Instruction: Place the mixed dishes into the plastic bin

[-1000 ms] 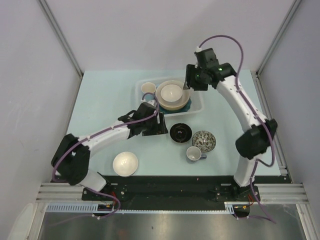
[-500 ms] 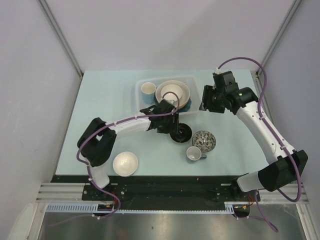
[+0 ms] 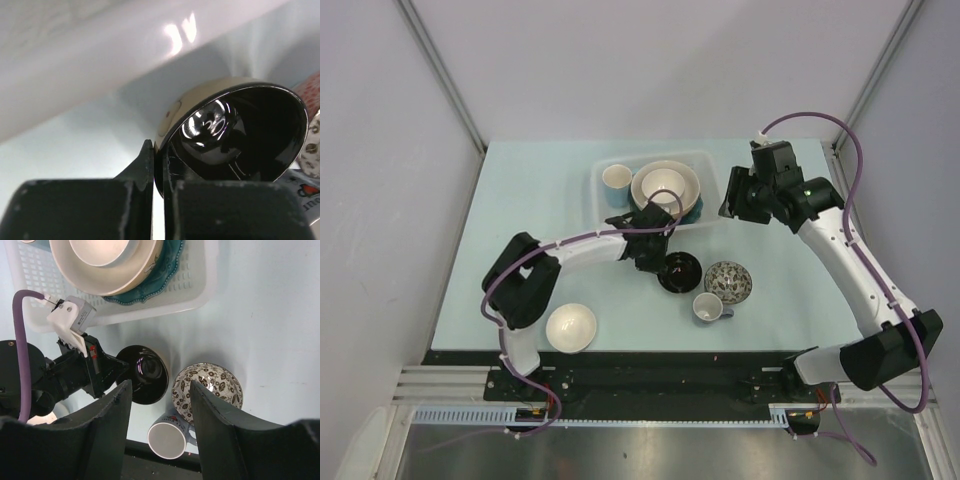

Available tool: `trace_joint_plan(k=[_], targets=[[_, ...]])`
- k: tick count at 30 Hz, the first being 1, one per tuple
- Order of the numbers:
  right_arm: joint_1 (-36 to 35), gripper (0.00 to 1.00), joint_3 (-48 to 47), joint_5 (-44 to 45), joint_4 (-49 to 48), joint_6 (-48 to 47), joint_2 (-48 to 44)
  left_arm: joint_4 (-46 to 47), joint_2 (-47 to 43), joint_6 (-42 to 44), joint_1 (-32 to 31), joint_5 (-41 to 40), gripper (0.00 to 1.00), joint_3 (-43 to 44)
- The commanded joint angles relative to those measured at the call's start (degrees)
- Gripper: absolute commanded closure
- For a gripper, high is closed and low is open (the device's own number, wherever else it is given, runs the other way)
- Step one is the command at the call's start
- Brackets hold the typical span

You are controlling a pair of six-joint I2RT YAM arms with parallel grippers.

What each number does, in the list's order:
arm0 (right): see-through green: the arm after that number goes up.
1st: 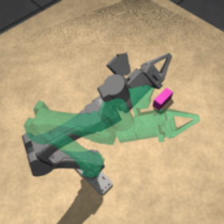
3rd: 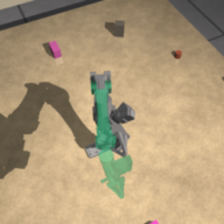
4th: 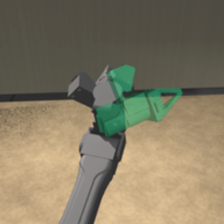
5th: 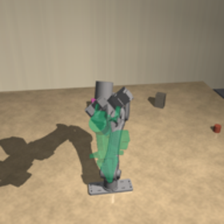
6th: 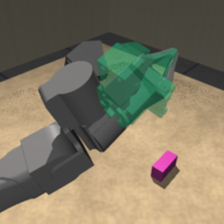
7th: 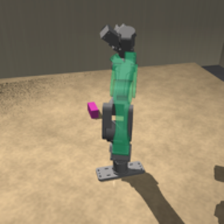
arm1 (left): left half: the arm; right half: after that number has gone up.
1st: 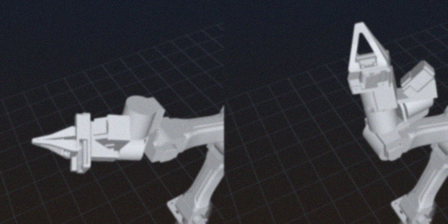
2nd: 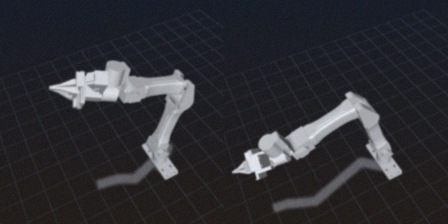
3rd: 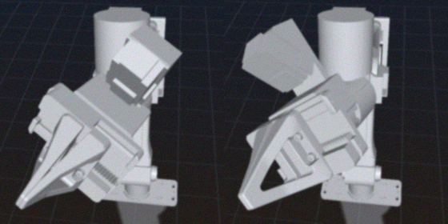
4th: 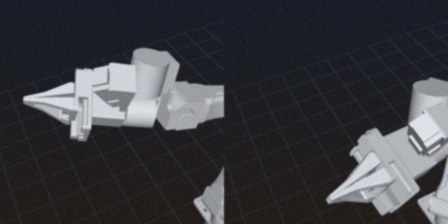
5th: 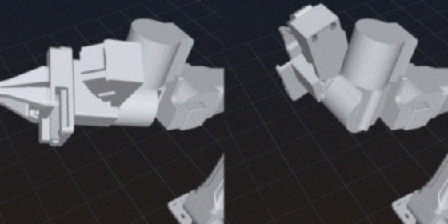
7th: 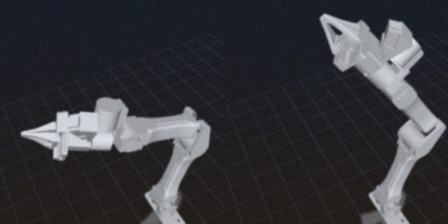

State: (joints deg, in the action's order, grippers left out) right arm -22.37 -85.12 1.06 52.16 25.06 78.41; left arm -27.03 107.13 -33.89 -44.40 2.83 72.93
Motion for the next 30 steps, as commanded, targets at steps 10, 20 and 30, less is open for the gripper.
trace_joint_plan(k=[10,20,30], targets=[[-10.93,0.43,2.06,1.49,-2.76,-1.86,2.79,-8.74,-22.13,1.02,-0.60,-6.51,1.00,-3.75],[-20.61,0.36,4.79,-0.09,-10.32,2.71,10.17,-8.83,-28.91,-0.65,-0.25,-8.37,1.00,-5.86],[-21.84,1.00,4.70,2.54,-8.92,2.01,10.45,-6.11,-33.83,-0.48,1.95,-10.12,0.64,-8.76]])
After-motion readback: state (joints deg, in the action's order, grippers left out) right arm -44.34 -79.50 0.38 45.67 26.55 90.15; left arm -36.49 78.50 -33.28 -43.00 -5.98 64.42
